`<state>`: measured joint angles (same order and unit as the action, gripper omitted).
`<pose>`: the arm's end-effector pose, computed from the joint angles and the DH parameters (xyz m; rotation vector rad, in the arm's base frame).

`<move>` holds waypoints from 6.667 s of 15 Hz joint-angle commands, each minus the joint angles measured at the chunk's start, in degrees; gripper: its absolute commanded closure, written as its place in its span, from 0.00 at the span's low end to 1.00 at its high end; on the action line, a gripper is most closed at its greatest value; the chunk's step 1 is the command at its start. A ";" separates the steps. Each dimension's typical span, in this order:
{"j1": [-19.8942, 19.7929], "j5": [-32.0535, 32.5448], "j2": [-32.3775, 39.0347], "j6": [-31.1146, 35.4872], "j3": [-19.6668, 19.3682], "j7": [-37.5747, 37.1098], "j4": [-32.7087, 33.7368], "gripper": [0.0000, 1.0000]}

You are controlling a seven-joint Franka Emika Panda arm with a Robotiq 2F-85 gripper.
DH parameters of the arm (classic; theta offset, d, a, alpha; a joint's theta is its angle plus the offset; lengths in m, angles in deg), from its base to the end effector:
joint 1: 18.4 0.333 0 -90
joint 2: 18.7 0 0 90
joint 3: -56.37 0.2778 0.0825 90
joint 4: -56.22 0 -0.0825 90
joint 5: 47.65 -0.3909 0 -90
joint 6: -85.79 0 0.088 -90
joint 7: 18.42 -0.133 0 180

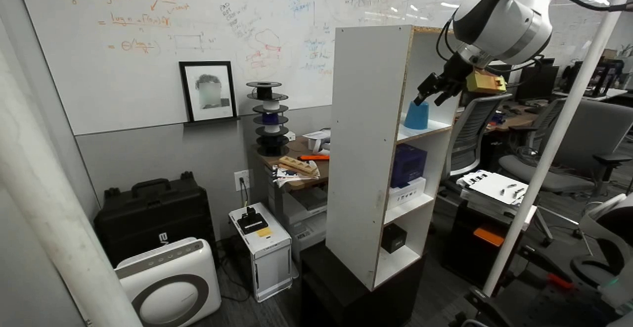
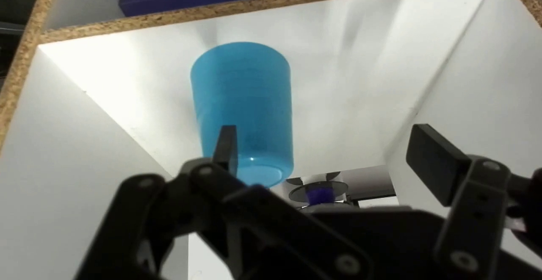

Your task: Put the blue cup on top of the shelf

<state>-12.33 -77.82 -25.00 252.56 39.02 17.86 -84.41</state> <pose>0.5138 -0.1298 0.3301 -2.9505 0.0763 -0.9242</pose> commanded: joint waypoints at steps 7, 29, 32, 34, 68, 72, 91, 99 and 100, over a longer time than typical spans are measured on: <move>1.56 -12.30 5.28 9.97 -2.57 12.37 2.61 0.00; 0.62 -51.61 20.01 4.07 -0.74 46.20 17.61 0.48; 2.26 -48.47 18.10 5.84 -0.76 42.92 13.91 0.48; 3.09 -47.58 15.76 6.58 -0.60 42.52 11.30 0.48; 9.60 -65.36 -31.20 31.93 17.35 46.67 -13.62 0.48; 10.76 -68.02 -32.26 32.45 15.04 49.31 -8.55 0.48; 53.80 -97.47 -26.04 55.01 -29.52 86.55 38.84 0.48; 76.19 -95.78 -25.21 59.06 -49.89 90.28 53.81 0.48; 78.87 -95.51 -25.14 58.88 -52.22 90.16 54.87 0.48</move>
<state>58.90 -173.24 -51.44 309.74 -7.18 106.15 -35.76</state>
